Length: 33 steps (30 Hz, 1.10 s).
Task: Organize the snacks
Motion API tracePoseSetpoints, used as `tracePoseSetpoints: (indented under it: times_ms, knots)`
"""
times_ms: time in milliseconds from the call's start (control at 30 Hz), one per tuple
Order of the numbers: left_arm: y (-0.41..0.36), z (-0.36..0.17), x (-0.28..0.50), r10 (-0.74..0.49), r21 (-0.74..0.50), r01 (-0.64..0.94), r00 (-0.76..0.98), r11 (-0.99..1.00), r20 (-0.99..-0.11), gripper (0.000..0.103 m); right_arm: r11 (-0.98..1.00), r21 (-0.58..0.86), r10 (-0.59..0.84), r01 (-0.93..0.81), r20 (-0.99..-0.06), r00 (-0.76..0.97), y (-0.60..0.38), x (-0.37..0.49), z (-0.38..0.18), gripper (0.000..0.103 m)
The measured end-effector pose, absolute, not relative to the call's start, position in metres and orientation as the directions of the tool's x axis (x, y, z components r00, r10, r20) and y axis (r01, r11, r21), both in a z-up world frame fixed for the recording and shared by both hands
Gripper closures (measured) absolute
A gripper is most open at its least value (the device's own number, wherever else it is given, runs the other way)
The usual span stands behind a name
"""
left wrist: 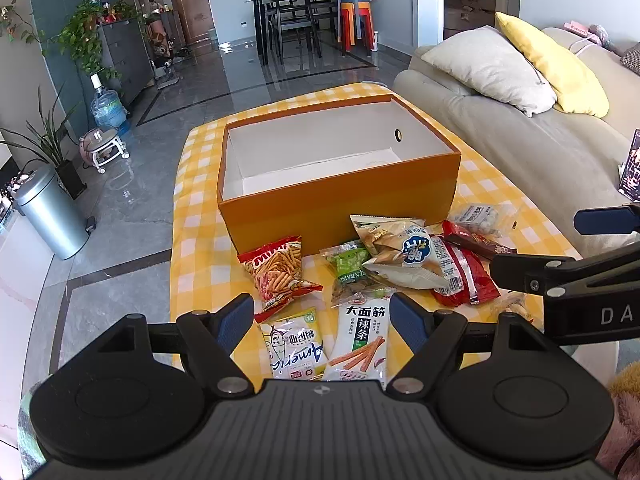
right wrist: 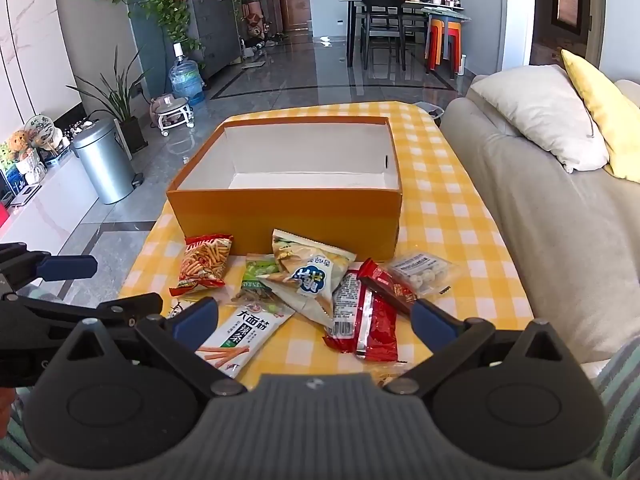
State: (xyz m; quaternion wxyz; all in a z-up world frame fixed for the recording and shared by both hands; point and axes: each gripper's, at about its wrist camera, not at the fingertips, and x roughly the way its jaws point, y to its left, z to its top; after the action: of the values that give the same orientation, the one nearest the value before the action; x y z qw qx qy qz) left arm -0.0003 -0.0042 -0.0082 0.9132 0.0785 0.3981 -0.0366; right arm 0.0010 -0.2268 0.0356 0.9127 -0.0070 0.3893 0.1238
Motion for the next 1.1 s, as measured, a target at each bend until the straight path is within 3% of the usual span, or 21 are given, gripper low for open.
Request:
tracePoseSetpoints:
  times_ms: [1100]
  knots:
    - [0.0015,-0.0122,-0.0030,0.003,0.103,0.114,0.659,0.988,-0.753,0.013,0.970,0.072,0.211,-0.231,-0.719,0.662,-0.2257,0.0013,0.0328,0.004]
